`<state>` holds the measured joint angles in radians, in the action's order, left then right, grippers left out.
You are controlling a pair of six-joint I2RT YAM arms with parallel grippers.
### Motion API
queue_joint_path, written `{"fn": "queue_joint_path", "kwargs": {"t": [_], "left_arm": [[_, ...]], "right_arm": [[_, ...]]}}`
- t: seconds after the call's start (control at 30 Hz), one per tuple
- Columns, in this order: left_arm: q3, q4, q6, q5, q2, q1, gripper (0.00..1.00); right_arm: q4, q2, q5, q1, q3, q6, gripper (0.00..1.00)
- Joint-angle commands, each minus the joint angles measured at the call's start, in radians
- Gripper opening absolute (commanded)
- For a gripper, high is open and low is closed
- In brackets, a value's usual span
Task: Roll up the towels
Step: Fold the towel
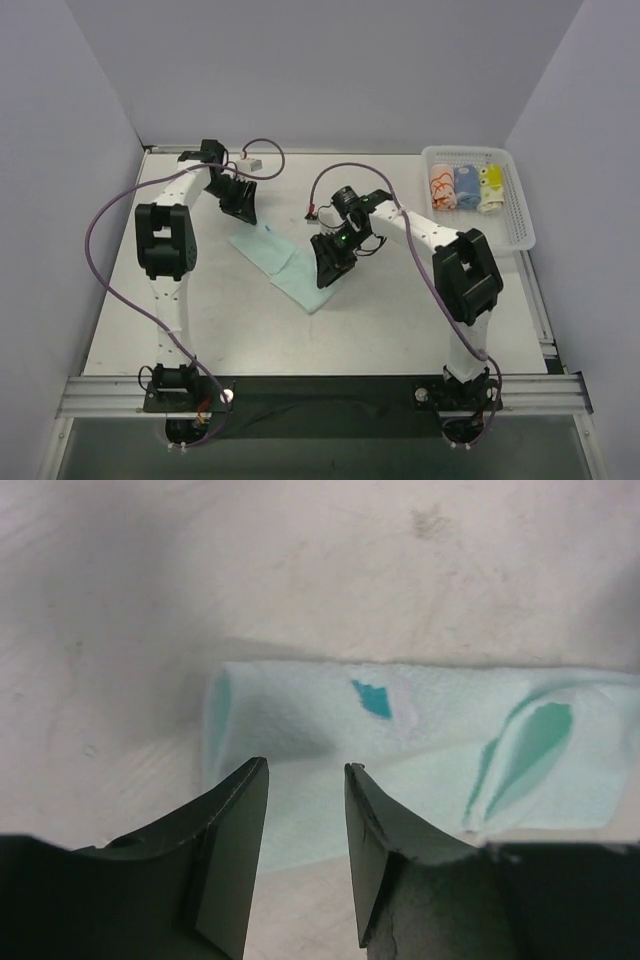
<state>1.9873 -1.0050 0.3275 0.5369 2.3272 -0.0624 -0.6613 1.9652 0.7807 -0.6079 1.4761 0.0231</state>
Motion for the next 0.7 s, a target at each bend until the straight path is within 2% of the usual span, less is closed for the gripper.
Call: {"fn": "queue_joint_path", "kwargs": {"t": [0.0,0.07,0.13,0.27,0.37,0.53,0.67], "left_arm": [[0.073,-0.147,0.025,0.064,-0.076,-0.007,0.47],[-0.010,-0.124,0.016,0.071,-0.115,-0.002,0.47],[-0.129,-0.098,-0.005,0.080,-0.172,-0.005,0.47],[-0.283,0.000,-0.054,0.066,-0.233,-0.014,0.47],[-0.340,0.048,-0.093,0.046,-0.236,-0.014,0.47],[-0.340,0.091,-0.125,0.028,-0.195,-0.014,0.47],[-0.286,0.103,-0.136,0.034,-0.117,-0.016,0.46]], "right_arm": [[-0.006,-0.088,0.013,0.100,-0.003,0.044,0.29],[0.003,-0.056,-0.012,0.148,0.004,0.051,0.32],[0.006,-0.010,-0.055,0.154,0.024,0.038,0.33],[0.026,0.062,-0.044,0.154,0.046,0.041,0.33],[0.045,0.101,-0.032,0.148,0.052,0.049,0.33],[0.060,0.136,-0.004,0.131,0.041,0.044,0.34],[0.062,0.155,0.011,0.112,-0.003,0.052,0.24]]}}
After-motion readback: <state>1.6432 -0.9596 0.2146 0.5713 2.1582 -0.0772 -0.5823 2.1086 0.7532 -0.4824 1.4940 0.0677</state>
